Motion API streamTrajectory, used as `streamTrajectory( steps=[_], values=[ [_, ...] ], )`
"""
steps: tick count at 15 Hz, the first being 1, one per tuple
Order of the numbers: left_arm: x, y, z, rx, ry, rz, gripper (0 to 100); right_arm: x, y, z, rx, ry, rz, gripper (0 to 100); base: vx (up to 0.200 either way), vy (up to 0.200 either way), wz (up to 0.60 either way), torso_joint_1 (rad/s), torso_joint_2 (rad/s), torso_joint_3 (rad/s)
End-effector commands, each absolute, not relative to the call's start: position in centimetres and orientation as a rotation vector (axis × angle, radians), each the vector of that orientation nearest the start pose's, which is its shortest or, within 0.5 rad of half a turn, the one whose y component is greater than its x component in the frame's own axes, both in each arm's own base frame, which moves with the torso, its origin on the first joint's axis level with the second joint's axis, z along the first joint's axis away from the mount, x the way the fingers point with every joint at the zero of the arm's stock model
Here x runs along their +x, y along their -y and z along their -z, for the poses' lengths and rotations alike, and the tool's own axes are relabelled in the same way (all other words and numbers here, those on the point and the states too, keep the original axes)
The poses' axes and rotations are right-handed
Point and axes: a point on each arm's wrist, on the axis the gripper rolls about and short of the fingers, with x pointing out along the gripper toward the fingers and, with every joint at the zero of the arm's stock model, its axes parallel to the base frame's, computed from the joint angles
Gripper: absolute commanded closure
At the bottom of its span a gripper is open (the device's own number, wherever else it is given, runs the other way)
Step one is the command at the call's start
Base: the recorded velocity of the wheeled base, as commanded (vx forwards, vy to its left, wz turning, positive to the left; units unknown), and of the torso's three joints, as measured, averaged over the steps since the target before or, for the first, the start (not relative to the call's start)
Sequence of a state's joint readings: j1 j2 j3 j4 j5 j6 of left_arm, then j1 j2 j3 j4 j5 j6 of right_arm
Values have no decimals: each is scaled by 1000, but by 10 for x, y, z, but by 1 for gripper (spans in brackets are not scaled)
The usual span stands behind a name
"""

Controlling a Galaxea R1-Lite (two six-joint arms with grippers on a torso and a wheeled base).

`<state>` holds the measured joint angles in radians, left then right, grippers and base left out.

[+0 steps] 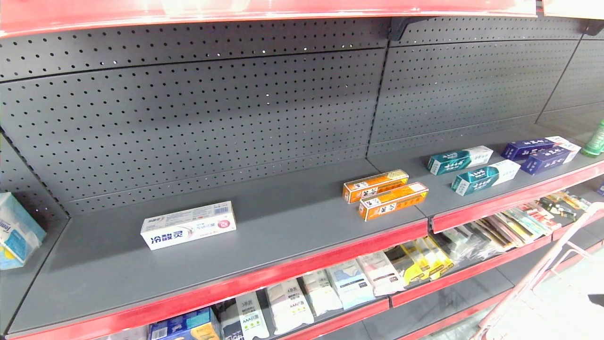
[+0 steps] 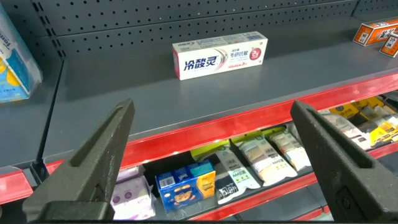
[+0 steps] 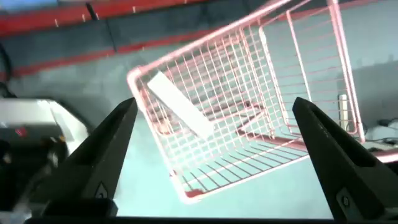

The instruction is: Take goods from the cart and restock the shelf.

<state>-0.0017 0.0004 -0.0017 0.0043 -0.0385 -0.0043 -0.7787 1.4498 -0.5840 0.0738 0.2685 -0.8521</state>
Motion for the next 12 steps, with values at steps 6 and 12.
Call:
streamTrajectory(
  steps=[6, 12],
  values=[
    [-23, 1, -75, -5, -5, 40, 0, 123, 176, -20, -446, -1092, -423, 0, 0, 0, 0, 0, 0, 0],
    [-23, 1, -75, -5, -5, 40, 0, 149, 216, -1, -433, -1110, -369, 0, 0, 0, 0, 0, 0, 0]
  ],
)
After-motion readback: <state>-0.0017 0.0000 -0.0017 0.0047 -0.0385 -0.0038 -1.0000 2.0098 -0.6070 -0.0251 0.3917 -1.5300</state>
